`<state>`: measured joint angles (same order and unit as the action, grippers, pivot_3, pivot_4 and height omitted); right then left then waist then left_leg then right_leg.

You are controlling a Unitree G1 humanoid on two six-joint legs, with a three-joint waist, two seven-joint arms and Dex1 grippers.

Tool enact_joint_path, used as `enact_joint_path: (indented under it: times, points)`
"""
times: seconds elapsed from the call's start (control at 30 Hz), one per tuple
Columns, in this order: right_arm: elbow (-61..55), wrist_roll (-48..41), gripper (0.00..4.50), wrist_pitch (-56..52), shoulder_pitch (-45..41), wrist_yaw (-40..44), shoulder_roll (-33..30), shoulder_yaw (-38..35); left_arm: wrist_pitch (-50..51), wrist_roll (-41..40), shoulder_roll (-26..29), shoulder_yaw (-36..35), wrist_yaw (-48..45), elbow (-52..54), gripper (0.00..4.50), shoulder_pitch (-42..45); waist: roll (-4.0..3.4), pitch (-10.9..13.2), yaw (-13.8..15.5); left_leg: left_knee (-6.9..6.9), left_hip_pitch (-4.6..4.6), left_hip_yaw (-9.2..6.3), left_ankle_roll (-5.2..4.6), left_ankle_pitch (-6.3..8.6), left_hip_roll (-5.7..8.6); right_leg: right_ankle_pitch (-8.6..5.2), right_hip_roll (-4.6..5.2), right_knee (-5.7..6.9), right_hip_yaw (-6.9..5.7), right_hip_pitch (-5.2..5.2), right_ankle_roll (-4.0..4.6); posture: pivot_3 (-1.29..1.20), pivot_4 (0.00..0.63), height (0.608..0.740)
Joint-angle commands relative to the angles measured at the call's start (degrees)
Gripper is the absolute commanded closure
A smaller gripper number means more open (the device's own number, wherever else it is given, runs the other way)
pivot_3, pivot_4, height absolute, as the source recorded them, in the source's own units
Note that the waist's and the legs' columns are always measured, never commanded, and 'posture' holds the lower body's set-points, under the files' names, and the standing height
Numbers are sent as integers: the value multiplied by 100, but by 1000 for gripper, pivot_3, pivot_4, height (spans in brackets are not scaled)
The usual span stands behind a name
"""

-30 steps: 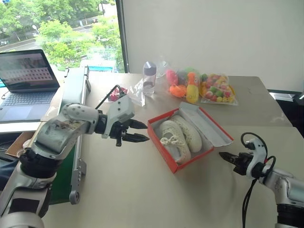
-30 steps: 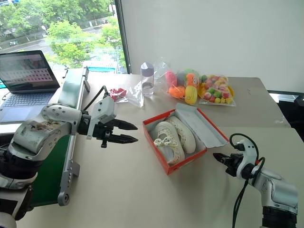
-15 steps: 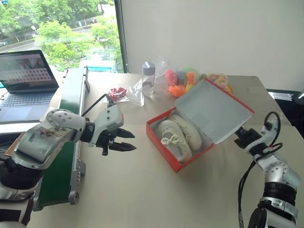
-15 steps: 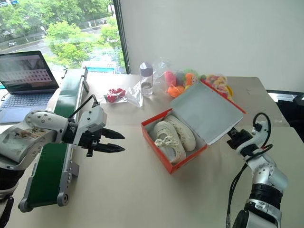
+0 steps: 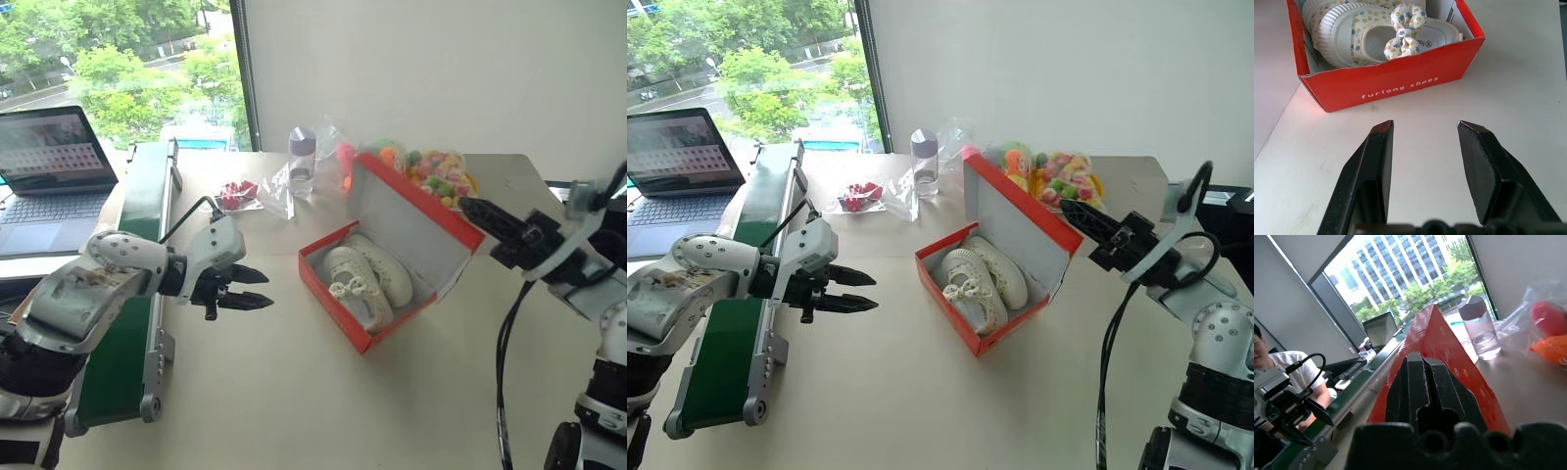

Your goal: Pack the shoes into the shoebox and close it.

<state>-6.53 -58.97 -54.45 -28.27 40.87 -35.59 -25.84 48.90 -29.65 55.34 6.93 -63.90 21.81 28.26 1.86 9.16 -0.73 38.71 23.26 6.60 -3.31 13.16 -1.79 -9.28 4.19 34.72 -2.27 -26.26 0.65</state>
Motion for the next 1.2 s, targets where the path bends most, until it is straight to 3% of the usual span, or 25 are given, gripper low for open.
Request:
enact_joint_path:
  times: [0.03, 0.3, 0.57, 0.7, 0.9, 0.97, 1.07, 1.2]
  points:
    - [316, 85, 4417, -132, -564, -88, 97, 493, 56, -118, 47, -354, 163, 243, 2295, -48, 2, 1, 8, 4, 1, -1, 0, 0, 0, 0, 0, 4, 0, -1, 0, 0, 150, 740]
    - [1050, 469, 4417, -299, -929, 74, 253, 1298, 353, -418, 25, -750, 515, 664, 2295, -463, 2, 2, 71, 9, 12, 0, -12, 7, 1, 6, 6, 4, -6, -3, -12, 0, 150, 740]
    - [1279, 1264, 4417, -353, -1063, 629, 716, 2812, 557, -608, -66, -1020, 963, 999, 2295, -821, 1, 3, 14, 14, 4, -1, -10, 6, -3, 5, 2, 21, -6, -4, -10, 0, 150, 740]
    - [1583, 2331, 4417, 156, -984, 962, 642, 3917, 613, -678, -74, -1092, 1161, 1075, 2295, -894, 1, 3, 23, 17, 5, 0, -9, 6, 0, 0, 7, 18, -8, -3, -3, 0, 150, 740]
    - [2085, 3870, 4417, 1216, -924, 1029, 451, 4900, 670, -756, -22, -1138, 1326, 1207, 2295, -979, 19, -10, 8, 22, -11, 1, -7, 8, 3, -7, 11, 19, -7, 12, 9, 0, 150, 740]
    - [2064, 3977, 4417, 1331, -962, 1092, 425, 4878, 687, -789, -35, -1147, 1366, 1235, 2295, -986, 21, -12, 5, 22, -24, 4, 12, 12, 3, -14, 13, 23, -4, 19, 20, 0, 150, 740]
    - [1602, 3434, 4417, 878, -1179, 1304, 403, 4290, 680, -876, -100, -1189, 1426, 1237, 2295, -959, 21, -11, 34, 22, -33, 4, 57, 15, -3, -15, 12, 29, -6, 21, 21, 0, 150, 740]
    - [364, 2478, 4417, 466, -1570, 2231, -224, 3463, 427, -817, -107, -1154, 1434, 1274, 2295, -951, 5, 5, 127, 23, -5, 2, 58, 1, -1, -14, 15, 29, -6, 0, 23, 0, 150, 740]
